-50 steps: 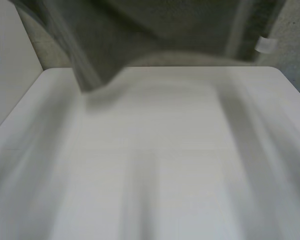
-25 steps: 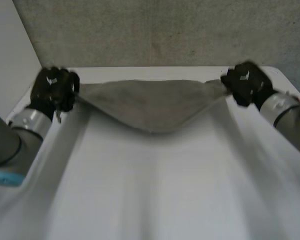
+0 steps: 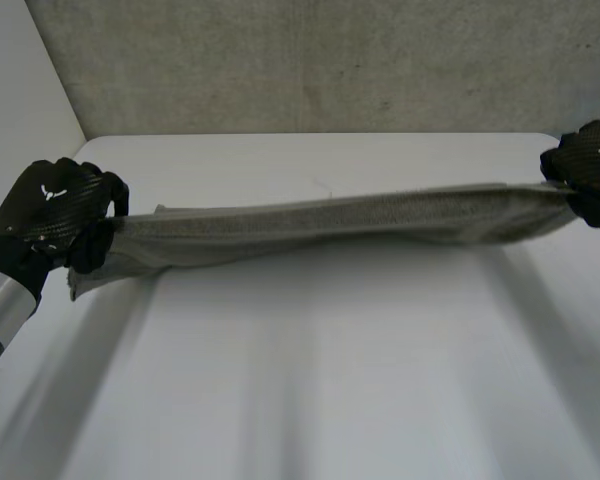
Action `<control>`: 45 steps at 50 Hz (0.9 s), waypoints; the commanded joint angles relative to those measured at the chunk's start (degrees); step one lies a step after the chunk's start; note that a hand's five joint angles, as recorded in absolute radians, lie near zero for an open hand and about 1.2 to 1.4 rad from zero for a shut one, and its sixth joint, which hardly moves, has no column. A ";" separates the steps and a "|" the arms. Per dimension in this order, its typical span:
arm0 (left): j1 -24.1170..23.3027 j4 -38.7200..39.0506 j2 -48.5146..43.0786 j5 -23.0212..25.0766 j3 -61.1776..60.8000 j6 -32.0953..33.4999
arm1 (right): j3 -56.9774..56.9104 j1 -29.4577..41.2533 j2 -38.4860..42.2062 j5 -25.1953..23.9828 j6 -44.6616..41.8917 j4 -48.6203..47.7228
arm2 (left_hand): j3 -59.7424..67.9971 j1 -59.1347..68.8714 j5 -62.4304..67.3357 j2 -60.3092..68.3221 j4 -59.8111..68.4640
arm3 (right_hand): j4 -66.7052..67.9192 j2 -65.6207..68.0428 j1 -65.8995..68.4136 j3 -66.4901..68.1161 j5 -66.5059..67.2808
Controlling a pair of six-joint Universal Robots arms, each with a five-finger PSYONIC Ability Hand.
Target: Fold the towel.
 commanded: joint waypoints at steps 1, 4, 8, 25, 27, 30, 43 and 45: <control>1.68 2.76 -9.59 4.78 3.16 0.24 | -1.40 -0.03 7.06 -0.66 -2.09 1.69 | -8.49 -0.18 -16.03 -5.81 -6.81 | 3.72 3.56 4.62 3.85 2.99; -0.68 4.70 -18.20 4.16 9.47 0.24 | -5.69 3.29 14.18 1.00 0.28 0.46 | -8.49 -0.18 -16.03 -5.81 -6.81 | 3.72 3.56 4.62 3.85 2.99; -5.53 4.79 -26.51 3.55 17.33 0.33 | -11.69 7.88 21.78 4.26 3.98 -0.34 | -8.49 -0.18 -16.03 -5.81 -6.81 | 3.72 3.56 4.62 3.85 2.99; -9.75 -2.84 -61.99 -3.66 63.52 3.31 | -47.79 16.84 52.17 27.89 7.15 -0.51 | -8.49 -0.18 -16.03 -5.81 -6.81 | 3.72 3.56 4.62 3.85 2.99; -9.84 -4.26 -64.21 -3.66 66.72 3.67 | -50.37 17.28 53.86 28.61 7.15 -0.51 | -8.49 -0.18 -16.03 -5.81 -6.81 | 3.72 3.56 4.62 3.85 2.99; -9.92 -6.71 -67.54 -4.18 71.62 4.46 | -55.11 18.43 57.02 29.40 7.06 -0.51 | -8.49 -0.18 -16.03 -5.81 -6.81 | 3.72 3.56 4.62 3.85 2.99; -11.95 -10.33 -67.73 -4.54 70.50 4.81 | -57.40 21.24 59.57 30.98 7.32 0.10 | -78.44 -70.13 -85.99 -75.76 -76.77 | -66.28 -66.44 -65.38 -66.15 -67.01; -11.95 -10.33 -66.41 -4.63 69.36 4.81 | -54.60 21.68 56.34 30.80 8.54 -0.60 | -78.44 -70.13 -85.99 -75.76 -76.77 | -66.28 -66.44 -65.38 -66.15 -67.01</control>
